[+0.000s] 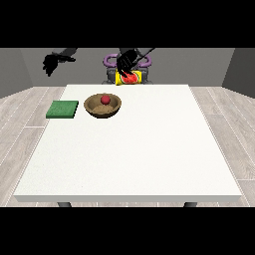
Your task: Pick the cup and pour the ball into the bowl, then pick the bowl and place it on the pad
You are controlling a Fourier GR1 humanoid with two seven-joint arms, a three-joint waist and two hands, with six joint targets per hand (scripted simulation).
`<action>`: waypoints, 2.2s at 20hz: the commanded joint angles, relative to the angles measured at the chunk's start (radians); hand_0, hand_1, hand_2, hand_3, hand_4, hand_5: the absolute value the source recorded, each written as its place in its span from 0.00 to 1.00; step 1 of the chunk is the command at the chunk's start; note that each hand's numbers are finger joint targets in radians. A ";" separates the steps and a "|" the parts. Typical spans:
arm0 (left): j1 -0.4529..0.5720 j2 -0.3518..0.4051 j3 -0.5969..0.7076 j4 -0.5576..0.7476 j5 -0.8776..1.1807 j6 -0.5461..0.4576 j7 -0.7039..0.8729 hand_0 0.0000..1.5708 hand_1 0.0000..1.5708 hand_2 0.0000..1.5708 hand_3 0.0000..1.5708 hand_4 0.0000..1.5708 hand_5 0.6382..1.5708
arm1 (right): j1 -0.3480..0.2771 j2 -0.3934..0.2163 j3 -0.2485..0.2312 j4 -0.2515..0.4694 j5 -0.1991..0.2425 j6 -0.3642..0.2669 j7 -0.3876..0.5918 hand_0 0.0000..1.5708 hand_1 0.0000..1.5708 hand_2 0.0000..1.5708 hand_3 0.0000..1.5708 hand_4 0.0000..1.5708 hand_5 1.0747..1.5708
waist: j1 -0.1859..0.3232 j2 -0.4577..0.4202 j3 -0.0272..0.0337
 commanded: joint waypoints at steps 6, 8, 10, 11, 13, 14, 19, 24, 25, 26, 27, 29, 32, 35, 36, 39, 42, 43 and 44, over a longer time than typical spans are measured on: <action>0.194 -0.072 0.464 -0.215 0.520 0.303 0.000 0.65 0.65 0.80 0.60 0.89 0.71 | 0.027 -0.005 -0.040 -0.001 -0.011 -0.053 0.012 0.00 0.00 0.00 0.00 0.14 0.99 | 0.131 0.033 -0.0105; 0.261 -0.076 0.518 -0.281 0.695 0.374 -0.020 0.36 0.36 0.00 0.00 0.57 0.93 | -0.030 0.027 -0.028 -0.024 -0.020 -0.070 0.010 0.00 0.00 0.00 0.00 0.23 0.99 | 0.092 0.107 -0.0201; 0.318 -0.077 0.560 -0.323 0.861 0.398 -0.073 0.00 0.00 0.00 0.00 0.27 0.99 | -0.051 0.062 -0.011 -0.041 -0.024 -0.073 0.002 0.00 0.00 0.00 0.00 0.23 0.99 | 0.070 0.166 -0.0250; 0.335 -0.077 0.566 -0.360 0.942 0.402 -0.120 0.00 0.00 0.00 0.00 0.00 0.97 | -0.053 0.076 -0.002 -0.043 -0.006 -0.096 -0.008 0.00 0.00 0.00 0.00 0.21 0.99 | 0.068 0.190 -0.0218; 0.386 -0.078 0.567 -0.423 1.109 0.406 -0.194 0.00 0.00 0.00 0.00 0.00 0.98 | -0.081 0.091 0.026 -0.069 0.011 -0.114 0.014 0.00 0.00 0.00 0.00 0.18 0.99 | 0.060 0.194 -0.0192; 0.404 -0.078 0.562 -0.460 1.180 0.382 -0.264 0.00 0.00 0.00 0.00 0.00 0.98 | -0.094 0.106 0.020 -0.065 0.011 -0.139 0.004 0.00 0.00 0.00 0.00 0.19 1.00 | 0.079 0.218 -0.0151; 0.513 -0.078 0.525 -0.567 1.397 0.207 -0.493 0.00 0.00 0.00 0.00 0.00 0.99 | -0.114 0.216 0.025 -0.045 0.065 -0.323 -0.029 0.00 0.00 0.00 0.00 0.16 1.00 | 0.210 0.256 -0.0013; 0.529 -0.051 0.594 -0.574 1.448 0.068 -0.549 0.00 0.00 0.00 0.00 0.00 0.99 | -0.173 0.220 0.004 0.038 0.064 -0.378 -0.055 0.00 0.00 0.00 0.00 0.21 1.00 | 0.226 0.265 0.0024; 0.545 -0.029 0.603 -0.567 1.452 0.052 -0.598 0.00 0.00 0.00 0.00 0.00 0.99 | -0.168 0.260 0.029 0.040 0.086 -0.405 -0.093 0.00 0.00 0.00 0.00 0.21 1.00 | 0.231 0.278 0.0023; 0.546 0.009 0.655 -0.551 1.493 0.015 -0.629 0.00 0.00 0.00 0.00 0.00 0.99 | -0.180 0.255 0.028 0.028 0.064 -0.390 -0.065 0.00 0.00 0.00 0.00 0.20 1.00 | 0.207 0.264 0.0021; 0.540 -0.020 0.635 -0.575 1.472 0.033 -0.576 0.00 0.00 0.00 0.00 0.00 0.99 | -0.225 0.225 0.015 0.111 0.057 -0.376 -0.084 0.00 0.00 0.00 0.00 0.19 1.00 | 0.208 0.258 0.0026; 0.564 -0.014 0.606 -0.625 1.458 0.008 -0.523 0.00 0.00 0.00 0.00 0.00 0.99 | -0.239 0.216 -0.004 0.195 0.054 -0.386 -0.119 0.00 0.00 0.00 0.00 0.16 0.99 | 0.232 0.242 0.0028; 0.550 0.065 0.686 -0.611 1.509 -0.062 -0.570 0.00 0.00 0.00 0.00 0.00 0.99 | -0.251 0.187 0.000 0.220 0.048 -0.356 -0.130 0.00 0.00 0.00 0.00 0.16 0.99 | 0.210 0.257 0.0026; 0.570 0.076 0.713 -0.610 1.514 -0.061 -0.585 0.00 0.00 0.00 0.00 0.00 0.99 | -0.259 0.196 0.006 0.286 0.058 -0.366 -0.194 0.00 0.00 0.00 0.00 0.12 0.98 | 0.204 0.269 0.0026; 0.564 0.036 0.675 -0.637 1.476 -0.021 -0.570 0.00 0.00 0.00 0.00 0.00 0.99 | -0.297 0.156 -0.016 0.347 0.038 -0.325 -0.210 0.00 0.00 0.00 0.00 0.13 0.98 | 0.208 0.292 0.0029; 0.571 0.048 0.699 -0.636 1.485 -0.030 -0.545 0.00 0.00 0.00 0.00 0.00 0.99 | -0.280 0.189 0.014 0.379 0.067 -0.357 -0.258 0.00 0.00 0.00 0.00 0.06 0.99 | 0.191 0.274 0.0027; 0.613 0.027 0.665 -0.692 1.472 -0.035 -0.542 0.00 0.00 0.00 0.00 0.00 0.99 | -0.307 0.195 0.015 0.441 0.065 -0.362 -0.274 0.00 0.00 0.00 0.00 0.08 0.98 | 0.215 0.259 0.0028; 0.548 0.090 0.691 -0.740 1.522 -0.123 -0.511 0.00 0.00 0.00 0.00 0.00 0.99 | -0.344 0.152 -0.030 0.464 0.047 -0.362 -0.318 0.00 0.00 0.00 0.00 0.04 0.98 | 0.265 0.330 0.0032; 0.566 0.111 0.719 -0.725 1.528 -0.121 -0.504 0.00 0.00 0.00 0.00 0.00 0.99 | -0.343 0.192 -0.022 0.456 0.044 -0.401 -0.285 0.00 0.00 0.00 0.00 0.09 0.99 | 0.262 0.290 0.0029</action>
